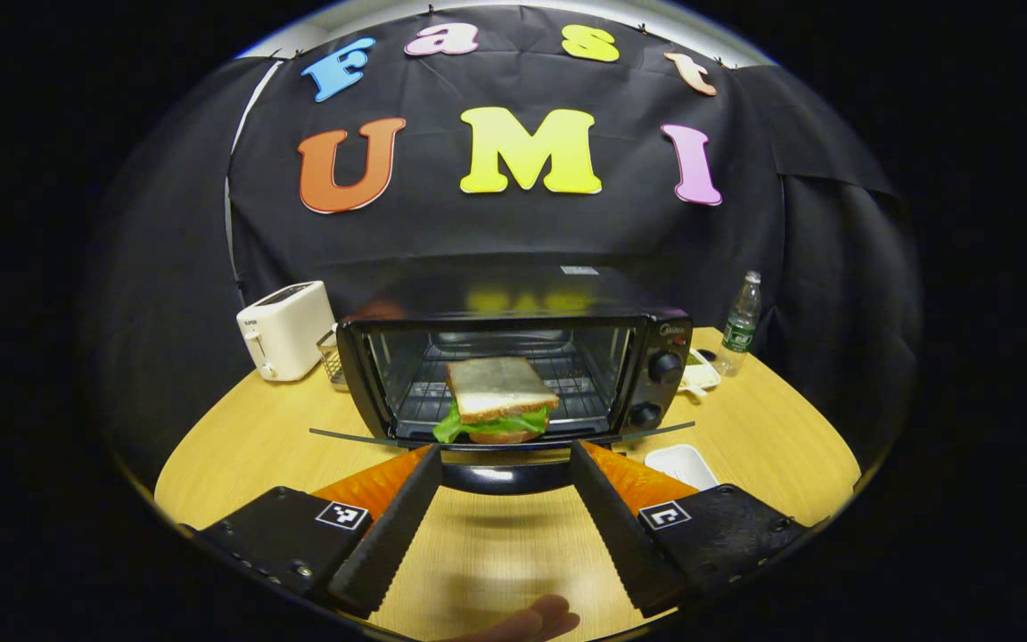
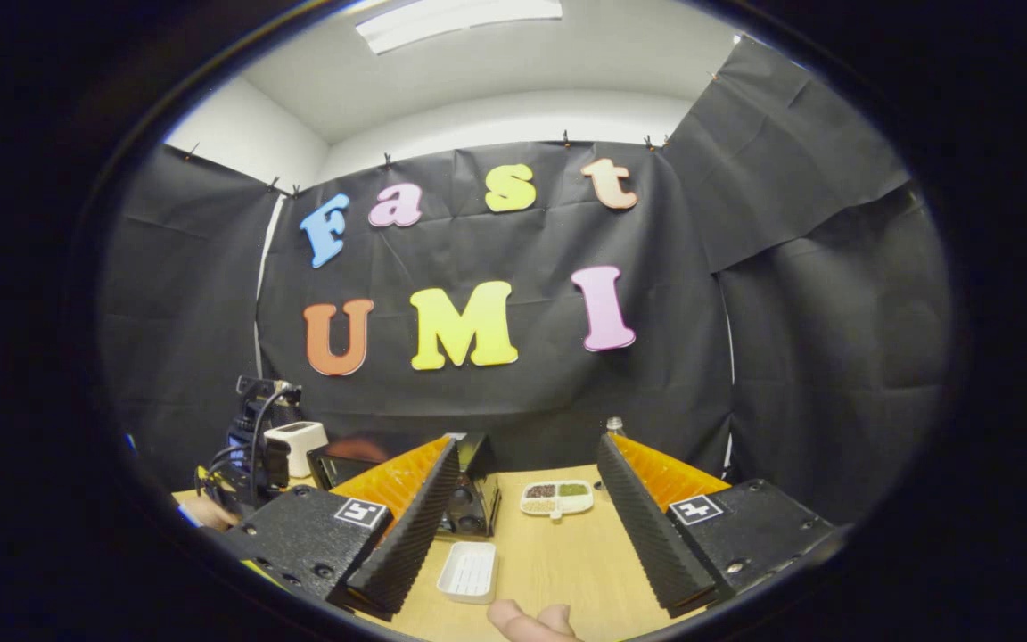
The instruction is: Open the electric oven with the left hand, put the food in, and close the electric oven.
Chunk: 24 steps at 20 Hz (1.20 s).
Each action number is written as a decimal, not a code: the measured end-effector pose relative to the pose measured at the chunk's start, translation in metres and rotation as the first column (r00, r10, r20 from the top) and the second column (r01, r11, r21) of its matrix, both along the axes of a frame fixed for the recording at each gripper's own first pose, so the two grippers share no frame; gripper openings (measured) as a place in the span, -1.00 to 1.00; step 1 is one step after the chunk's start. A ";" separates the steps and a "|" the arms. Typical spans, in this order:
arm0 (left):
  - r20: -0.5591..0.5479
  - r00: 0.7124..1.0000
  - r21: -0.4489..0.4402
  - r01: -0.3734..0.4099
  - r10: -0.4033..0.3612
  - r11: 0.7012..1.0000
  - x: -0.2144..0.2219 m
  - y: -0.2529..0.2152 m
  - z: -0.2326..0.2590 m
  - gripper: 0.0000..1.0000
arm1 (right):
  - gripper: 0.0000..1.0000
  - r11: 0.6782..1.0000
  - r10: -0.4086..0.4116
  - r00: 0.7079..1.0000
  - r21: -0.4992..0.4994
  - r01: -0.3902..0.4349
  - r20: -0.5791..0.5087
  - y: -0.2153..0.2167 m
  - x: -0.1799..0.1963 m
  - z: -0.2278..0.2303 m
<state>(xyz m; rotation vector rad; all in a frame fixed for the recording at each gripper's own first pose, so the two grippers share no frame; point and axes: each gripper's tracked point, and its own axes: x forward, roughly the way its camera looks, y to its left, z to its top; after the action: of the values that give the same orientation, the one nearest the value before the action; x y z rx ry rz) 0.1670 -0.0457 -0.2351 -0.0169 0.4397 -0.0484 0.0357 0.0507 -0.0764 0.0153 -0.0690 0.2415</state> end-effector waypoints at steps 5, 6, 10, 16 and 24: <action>0.062 0.998 -0.008 -0.009 0.010 1.000 0.030 0.009 0.018 0.95 | 0.99 0.999 -0.053 0.998 -0.012 0.053 0.021 -0.015 0.002 0.004; 0.076 0.997 -0.002 -0.008 0.008 1.000 0.037 0.009 0.021 0.96 | 0.77 0.998 -0.054 0.998 -0.014 0.055 0.023 -0.016 0.000 0.004; 0.118 0.993 0.011 0.004 -0.005 1.000 0.065 0.007 0.029 0.98 | 0.99 0.998 -0.059 0.998 -0.010 0.059 0.014 -0.020 0.001 0.000; 0.152 0.988 0.025 -0.002 -0.002 1.000 0.078 0.018 0.045 0.92 | 0.99 0.996 -0.092 0.996 -0.006 0.092 -0.008 -0.029 0.002 -0.006; 0.243 0.970 0.016 -0.027 0.023 1.000 0.003 0.029 0.111 0.92 | 0.99 0.994 -0.112 0.994 0.007 0.112 0.018 -0.032 -0.020 0.017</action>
<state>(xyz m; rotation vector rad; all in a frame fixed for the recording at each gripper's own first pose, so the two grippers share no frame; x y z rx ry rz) 0.1704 -0.0167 -0.1240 0.0022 0.1950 -0.0211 0.0159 0.0187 -0.0590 0.0155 -0.0888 0.1292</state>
